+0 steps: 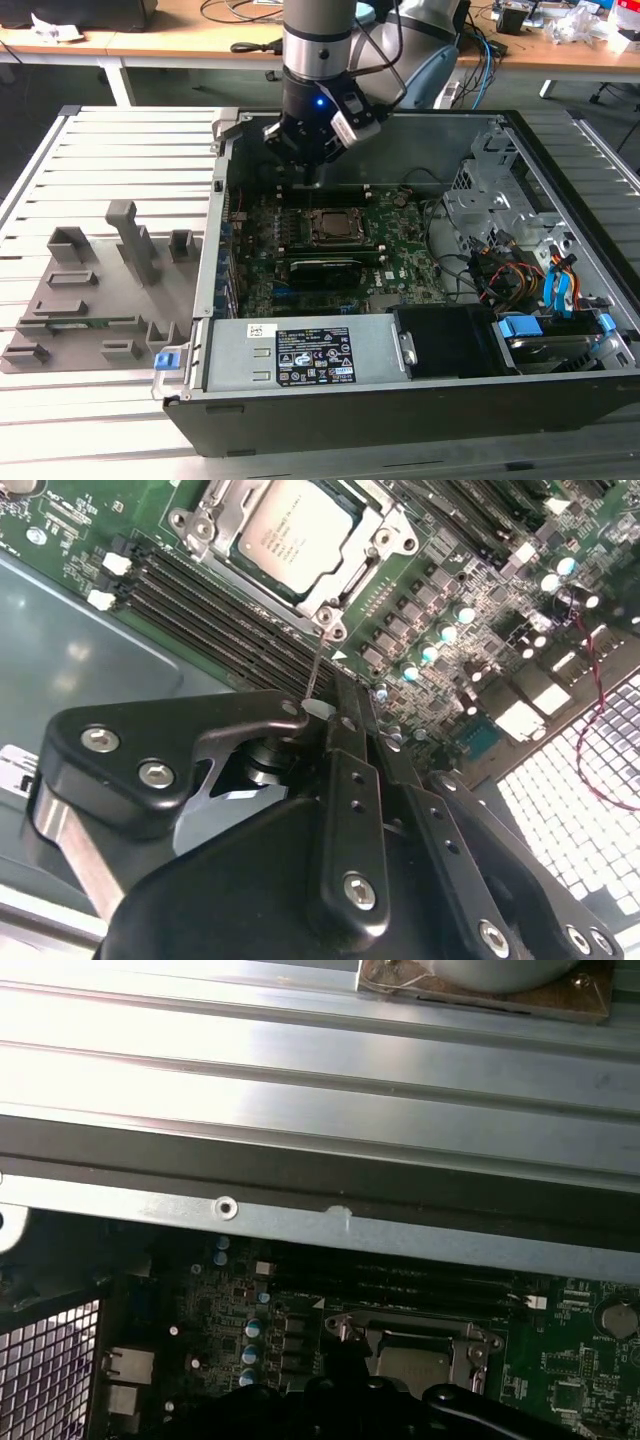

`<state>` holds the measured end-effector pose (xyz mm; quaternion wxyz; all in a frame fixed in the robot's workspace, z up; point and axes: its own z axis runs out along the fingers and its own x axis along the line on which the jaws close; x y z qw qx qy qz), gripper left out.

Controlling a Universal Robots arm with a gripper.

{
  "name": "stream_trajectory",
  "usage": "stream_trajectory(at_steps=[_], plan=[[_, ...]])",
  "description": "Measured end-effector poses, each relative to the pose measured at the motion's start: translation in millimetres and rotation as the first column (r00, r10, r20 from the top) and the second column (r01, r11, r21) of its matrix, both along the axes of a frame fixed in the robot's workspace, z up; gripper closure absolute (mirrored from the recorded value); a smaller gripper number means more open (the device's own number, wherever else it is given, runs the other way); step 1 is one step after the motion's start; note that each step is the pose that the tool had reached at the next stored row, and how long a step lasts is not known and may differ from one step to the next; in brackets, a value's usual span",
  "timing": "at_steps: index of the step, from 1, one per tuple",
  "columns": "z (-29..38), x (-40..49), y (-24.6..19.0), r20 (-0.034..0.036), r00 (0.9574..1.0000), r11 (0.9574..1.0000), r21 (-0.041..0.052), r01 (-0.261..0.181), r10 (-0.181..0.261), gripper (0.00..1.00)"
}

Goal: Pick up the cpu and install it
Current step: 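Install the first cpu locking lever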

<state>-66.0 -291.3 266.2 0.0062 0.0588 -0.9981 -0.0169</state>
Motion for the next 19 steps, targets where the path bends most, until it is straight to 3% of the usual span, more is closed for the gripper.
stream_trajectory(at_steps=[13,19], plan=[[-0.2,17.9,0.0,0.0000,1.0000,1.0000,0.0000,0.000,0.000,0.89],[-2.0,30.4,0.0,-0.0003,1.0000,1.0000,0.0000,0.000,0.000,0.89]])
